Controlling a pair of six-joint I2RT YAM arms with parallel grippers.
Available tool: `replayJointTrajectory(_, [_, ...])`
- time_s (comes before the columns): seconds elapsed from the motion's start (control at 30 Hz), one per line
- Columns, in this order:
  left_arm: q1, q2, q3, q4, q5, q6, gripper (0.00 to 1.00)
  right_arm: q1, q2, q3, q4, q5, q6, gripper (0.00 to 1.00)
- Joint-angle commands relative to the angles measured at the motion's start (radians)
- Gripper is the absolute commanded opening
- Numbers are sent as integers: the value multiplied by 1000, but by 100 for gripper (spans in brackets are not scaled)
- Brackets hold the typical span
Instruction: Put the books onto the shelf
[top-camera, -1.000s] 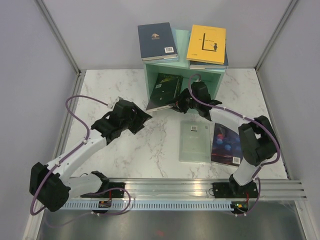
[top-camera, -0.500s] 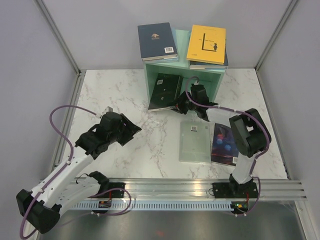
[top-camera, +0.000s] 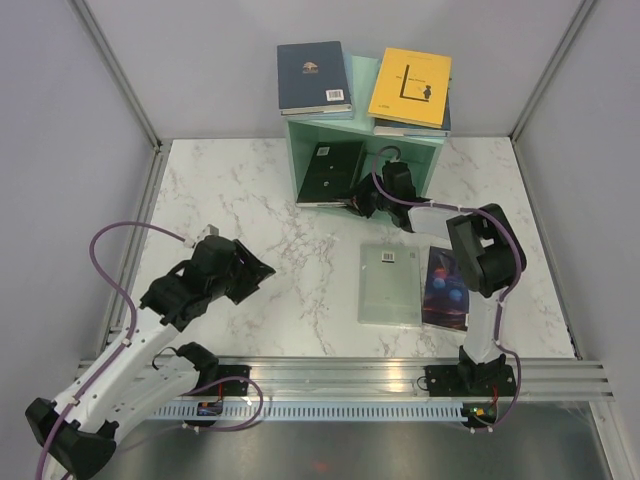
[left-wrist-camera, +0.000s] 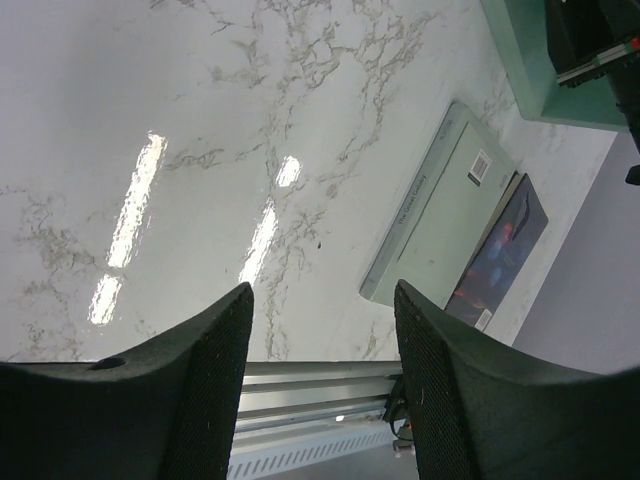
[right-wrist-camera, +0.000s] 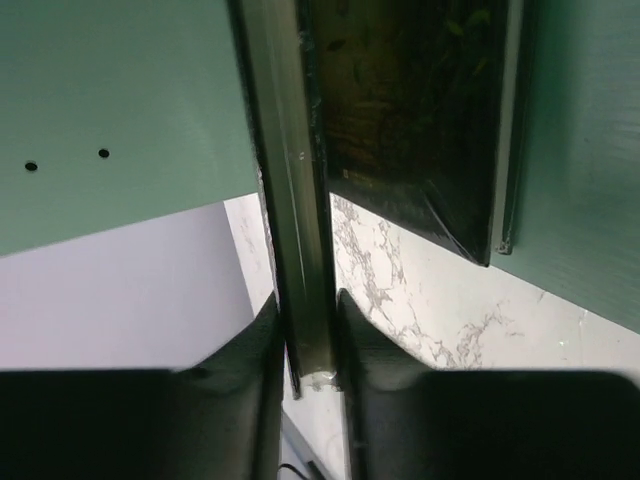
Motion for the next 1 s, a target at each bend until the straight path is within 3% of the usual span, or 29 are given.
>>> replayJointTrajectory(0.0, [5, 3, -10, -20, -6, 29, 62, 11, 53, -7, -39, 51, 70, 49])
replayJointTrajectory(0.1, [5, 18, -8, -18, -2, 29, 62, 11, 19, -50, -60, 47, 61, 81])
replayJointTrajectory(0.37, [5, 64, -8, -15, -5, 42, 61, 11, -142, -181, -126, 28, 7, 89])
replayJointTrajectory(0.43, [5, 90, -16, 9, 16, 59, 66, 12, -201, -210, -160, 22, -22, 90])
replayJointTrajectory(0.5, [4, 115, -28, 28, 35, 76, 79, 12, -275, -236, -181, 18, -51, 90])
replayJointTrajectory(0.63, [-5, 190, -88, 142, 114, 94, 91, 12, -415, -219, -400, 31, -254, 90])
replayJointTrajectory(0.77, [-42, 294, -132, 314, 204, 117, 100, 12, -649, -249, -685, 166, -442, 91])
replayJointTrajectory(0.97, [-151, 601, -89, 602, 302, 110, 100, -40, -817, -386, -896, 288, -549, 95])
